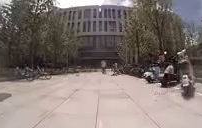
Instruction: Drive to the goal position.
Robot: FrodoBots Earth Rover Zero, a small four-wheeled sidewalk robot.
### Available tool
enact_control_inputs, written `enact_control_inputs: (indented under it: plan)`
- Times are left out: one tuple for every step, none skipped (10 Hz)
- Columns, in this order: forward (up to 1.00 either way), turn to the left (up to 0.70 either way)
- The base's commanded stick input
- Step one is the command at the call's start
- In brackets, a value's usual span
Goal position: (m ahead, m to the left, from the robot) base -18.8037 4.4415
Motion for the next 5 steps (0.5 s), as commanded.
enact_control_inputs:
  plan:
    - [0.70, 0.03]
    - [0.70, 0.03]
    - [0.70, 0.03]
    - [0.70, 0.03]
    - [0.70, 0.03]
